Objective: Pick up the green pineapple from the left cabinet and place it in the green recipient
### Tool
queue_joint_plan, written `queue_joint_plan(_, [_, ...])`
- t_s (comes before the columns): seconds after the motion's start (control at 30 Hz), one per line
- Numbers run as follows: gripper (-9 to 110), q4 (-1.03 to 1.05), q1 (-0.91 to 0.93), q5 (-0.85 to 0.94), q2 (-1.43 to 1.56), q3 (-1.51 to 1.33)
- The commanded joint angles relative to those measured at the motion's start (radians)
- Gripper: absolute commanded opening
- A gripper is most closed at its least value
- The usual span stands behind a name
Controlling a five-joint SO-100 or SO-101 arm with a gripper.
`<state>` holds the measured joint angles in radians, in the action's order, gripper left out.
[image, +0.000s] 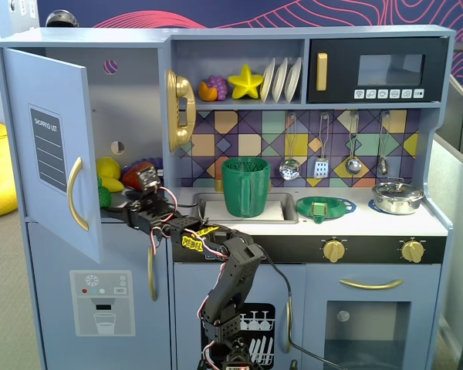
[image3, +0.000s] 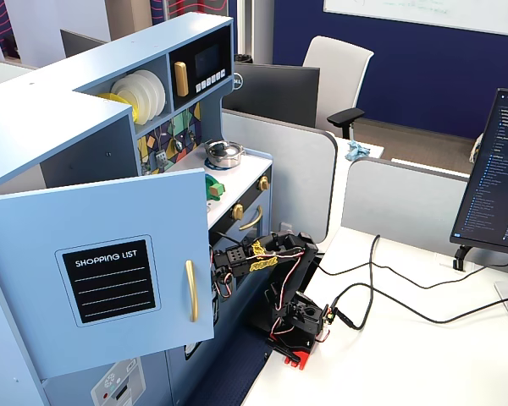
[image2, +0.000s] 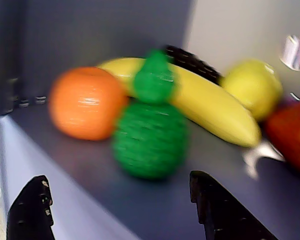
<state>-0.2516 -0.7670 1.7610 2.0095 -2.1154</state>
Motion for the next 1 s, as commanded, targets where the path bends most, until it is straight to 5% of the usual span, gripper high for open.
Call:
queue_joint_plan(0.0, [29, 0.012, 0.008, -0.048, -0.005, 0.1])
queue_joint_plan(0.97, [29, 0.077, 0.003, -0.011, -0.405, 0.517])
